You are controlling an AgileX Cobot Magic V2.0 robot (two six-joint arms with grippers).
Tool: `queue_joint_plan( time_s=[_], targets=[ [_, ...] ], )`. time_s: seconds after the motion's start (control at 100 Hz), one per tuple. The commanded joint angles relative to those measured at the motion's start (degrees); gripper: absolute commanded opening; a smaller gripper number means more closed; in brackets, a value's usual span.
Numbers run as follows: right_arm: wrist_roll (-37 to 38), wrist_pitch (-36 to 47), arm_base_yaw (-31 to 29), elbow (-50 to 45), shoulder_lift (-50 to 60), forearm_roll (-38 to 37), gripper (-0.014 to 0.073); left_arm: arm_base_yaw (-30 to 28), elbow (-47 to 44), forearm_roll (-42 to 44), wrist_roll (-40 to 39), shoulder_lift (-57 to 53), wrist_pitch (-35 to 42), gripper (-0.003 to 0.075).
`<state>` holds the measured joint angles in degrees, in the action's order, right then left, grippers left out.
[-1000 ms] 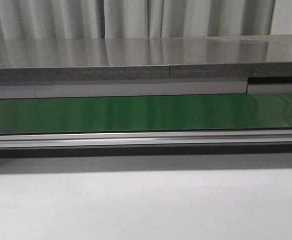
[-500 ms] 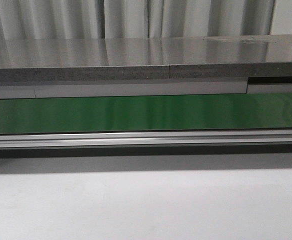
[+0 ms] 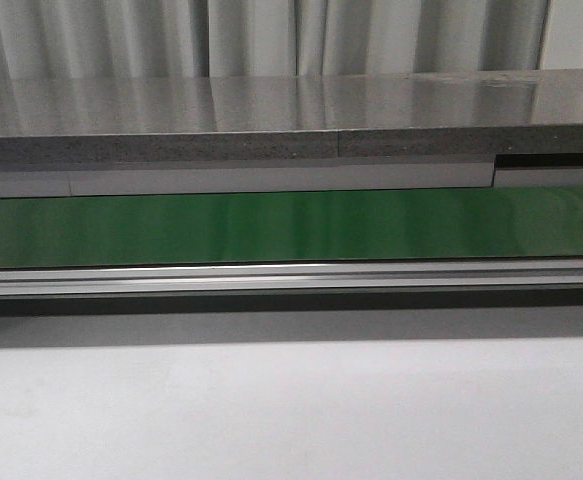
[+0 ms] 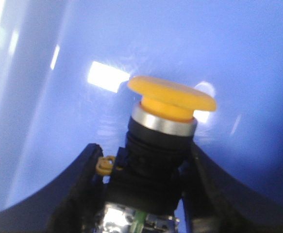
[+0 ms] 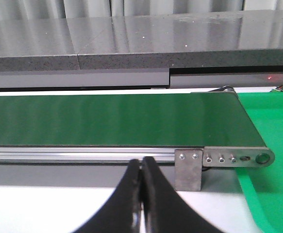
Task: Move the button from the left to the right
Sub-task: 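Lift the button with the left gripper and carry it over the belt, then lower the button onto the belt end and open the left gripper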
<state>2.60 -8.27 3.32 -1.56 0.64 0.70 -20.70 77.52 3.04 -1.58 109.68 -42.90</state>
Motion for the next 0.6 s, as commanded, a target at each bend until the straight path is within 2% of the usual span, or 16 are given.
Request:
queue_joint_plan(
  time_s=[0.0, 0.23, 0.34, 0.59],
  targets=[
    [-0.23, 4.49, -0.34, 0.88, 1.12, -0.27, -0.0067, 0.27, 1.93, -1.25, -0.26, -6.52, 0.43, -0.002],
    [-0.23, 4.49, -0.34, 0.88, 1.12, -0.27, -0.0067, 3.88, 1.93, -3.04, 1.58, -12.55, -2.53, -0.002],
    [-0.23, 4.49, -0.34, 0.88, 1.12, -0.27, -0.0067, 6.83, 1.93, -3.04, 2.73, -12.92, -4.74, -0.002],
    [-0.23, 4.49, -0.34, 0.88, 1.12, -0.27, -0.0067, 12.16, 0.2, -3.04, 2.81, -12.69, -4.26, -0.002]
  ],
)
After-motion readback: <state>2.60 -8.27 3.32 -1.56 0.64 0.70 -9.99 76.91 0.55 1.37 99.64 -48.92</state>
